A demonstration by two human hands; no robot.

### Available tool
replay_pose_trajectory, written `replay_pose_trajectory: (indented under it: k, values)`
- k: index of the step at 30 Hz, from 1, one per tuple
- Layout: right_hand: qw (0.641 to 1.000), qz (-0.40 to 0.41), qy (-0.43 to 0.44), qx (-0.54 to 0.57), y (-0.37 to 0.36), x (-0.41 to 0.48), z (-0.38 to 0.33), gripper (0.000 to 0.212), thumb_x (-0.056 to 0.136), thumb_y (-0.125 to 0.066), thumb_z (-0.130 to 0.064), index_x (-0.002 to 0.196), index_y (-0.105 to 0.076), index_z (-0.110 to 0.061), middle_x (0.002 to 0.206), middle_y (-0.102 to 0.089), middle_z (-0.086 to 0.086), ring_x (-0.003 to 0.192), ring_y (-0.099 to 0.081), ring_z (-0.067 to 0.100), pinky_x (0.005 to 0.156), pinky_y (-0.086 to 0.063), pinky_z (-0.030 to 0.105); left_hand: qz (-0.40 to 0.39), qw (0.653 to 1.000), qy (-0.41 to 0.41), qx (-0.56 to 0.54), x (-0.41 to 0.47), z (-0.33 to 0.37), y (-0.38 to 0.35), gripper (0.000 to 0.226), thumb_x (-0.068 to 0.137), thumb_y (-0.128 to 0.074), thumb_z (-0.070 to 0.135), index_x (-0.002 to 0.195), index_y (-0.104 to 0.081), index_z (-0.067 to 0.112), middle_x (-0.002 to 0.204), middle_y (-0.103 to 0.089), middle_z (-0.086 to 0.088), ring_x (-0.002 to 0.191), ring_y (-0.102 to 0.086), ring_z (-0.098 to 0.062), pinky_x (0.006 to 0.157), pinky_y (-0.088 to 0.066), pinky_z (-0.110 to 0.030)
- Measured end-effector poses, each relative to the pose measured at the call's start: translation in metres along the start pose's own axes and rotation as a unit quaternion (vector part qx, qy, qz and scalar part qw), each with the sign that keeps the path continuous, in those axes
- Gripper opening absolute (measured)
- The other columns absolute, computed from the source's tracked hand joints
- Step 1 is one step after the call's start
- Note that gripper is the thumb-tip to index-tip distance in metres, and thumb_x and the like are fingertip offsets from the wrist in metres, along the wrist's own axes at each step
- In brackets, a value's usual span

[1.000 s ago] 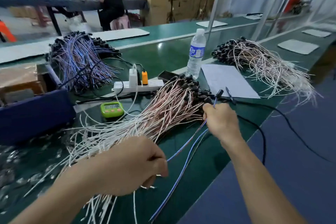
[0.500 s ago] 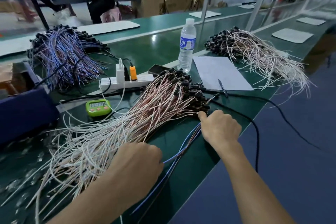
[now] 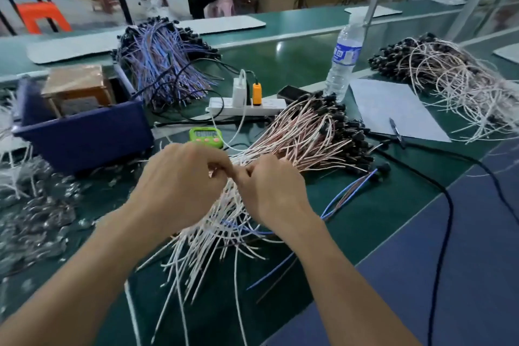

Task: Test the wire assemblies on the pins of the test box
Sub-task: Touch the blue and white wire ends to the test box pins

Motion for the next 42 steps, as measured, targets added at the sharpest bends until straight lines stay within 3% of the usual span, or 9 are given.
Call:
replay_pose_trajectory:
  k: [5,9,11,15,21,26,28,31,42]
  values:
    - [0.989,-0.056,0.119,0.072,-0.025,0.005,-0.076,0.052,0.098,-0.053,-0.052,0.062,-0.062,-0.015,0.06,-0.063,0.004,0.059,-0.062,0.027,0.054,-0.047,0.035,0.058,0.989,0.11,-0.083,-0.02,-0.075,0.038,0.028,0.082,-0.068,0.016,0.075,-0.079,0.042,0.065,-0.068,0.028,0.059,-0.063,-0.005,0.048,-0.046,-0.017]
    - [0.972,-0.102,0.194,0.081,-0.053,0.004,-0.14,0.053,0.094,-0.061,-0.043,0.05,-0.049,-0.015,0.05,-0.05,0.0,0.058,-0.052,0.028,0.055,-0.033,0.033,0.092,0.975,0.189,-0.064,-0.049,-0.134,0.067,0.028,0.085,-0.066,0.014,0.08,-0.079,0.039,0.061,-0.068,0.022,0.052,-0.059,0.007,0.045,-0.038,-0.006]
    - [0.96,-0.118,0.251,0.026,-0.071,0.002,-0.174,0.044,0.095,-0.06,-0.044,0.06,-0.054,-0.018,0.061,-0.054,0.001,0.068,-0.054,0.029,0.061,-0.036,0.033,0.077,0.972,0.222,-0.004,-0.067,-0.159,0.077,0.028,0.085,-0.065,0.014,0.085,-0.078,0.038,0.076,-0.073,0.021,0.066,-0.063,0.008,0.059,-0.044,-0.006]
    - [0.914,-0.185,0.351,-0.081,-0.114,-0.005,-0.232,0.01,0.095,-0.057,-0.019,0.093,-0.067,-0.016,0.094,-0.067,0.009,0.084,-0.061,0.032,0.071,-0.051,0.037,0.081,0.946,0.288,0.122,-0.103,-0.204,0.101,0.029,0.085,-0.063,0.014,0.095,-0.08,0.035,0.098,-0.078,0.01,0.094,-0.07,-0.018,0.091,-0.055,-0.031]
    - [0.874,-0.221,0.427,-0.071,-0.158,-0.012,-0.293,0.034,0.089,-0.054,0.0,0.112,-0.07,-0.019,0.106,-0.073,0.008,0.088,-0.066,0.029,0.08,-0.059,0.043,0.125,0.891,0.399,0.179,-0.163,-0.274,0.128,0.035,0.085,-0.063,0.016,0.111,-0.078,0.034,0.113,-0.077,-0.002,0.106,-0.069,-0.028,0.091,-0.052,-0.033]
    - [0.852,-0.259,0.454,-0.011,-0.188,-0.012,-0.325,0.081,0.081,-0.037,0.017,0.15,-0.051,-0.024,0.122,-0.07,0.017,0.081,-0.065,0.025,0.064,-0.049,0.031,0.213,0.873,0.426,0.107,-0.173,-0.296,0.109,0.039,0.086,-0.066,0.021,0.122,-0.074,0.031,0.113,-0.076,-0.007,0.11,-0.065,-0.03,0.098,-0.05,-0.038]
    - [0.841,-0.247,0.481,-0.005,-0.195,-0.012,-0.33,0.073,0.08,-0.037,0.014,0.14,-0.055,-0.024,0.107,-0.069,0.012,0.089,-0.064,0.028,0.069,-0.048,0.034,0.256,0.87,0.405,0.119,-0.172,-0.293,0.098,0.035,0.085,-0.07,0.021,0.119,-0.076,0.025,0.108,-0.075,-0.009,0.106,-0.063,-0.032,0.097,-0.049,-0.041]
    - [0.849,-0.211,0.485,-0.004,-0.206,-0.004,-0.346,0.051,0.083,-0.038,0.01,0.12,-0.052,-0.024,0.079,-0.055,-0.001,0.068,-0.051,0.015,0.054,-0.033,0.031,0.272,0.868,0.383,0.162,-0.169,-0.294,0.09,0.031,0.085,-0.075,0.023,0.116,-0.076,0.021,0.106,-0.074,-0.003,0.103,-0.06,-0.026,0.095,-0.046,-0.039]
    - [0.841,-0.123,0.52,-0.081,-0.203,0.001,-0.357,0.021,0.093,-0.049,0.0,0.092,-0.044,-0.02,0.082,-0.058,0.005,0.08,-0.057,0.03,0.067,-0.037,0.037,0.31,0.866,0.367,0.138,-0.168,-0.306,0.085,0.025,0.091,-0.073,0.014,0.115,-0.078,0.019,0.101,-0.071,0.002,0.099,-0.06,-0.024,0.092,-0.043,-0.037]
Point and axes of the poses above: each hand's wrist, its own x-axis towards the middle knuckle, its own y-axis out of the back of the hand, z = x × y, the point moved 5 cm from there along x, towards the middle knuckle
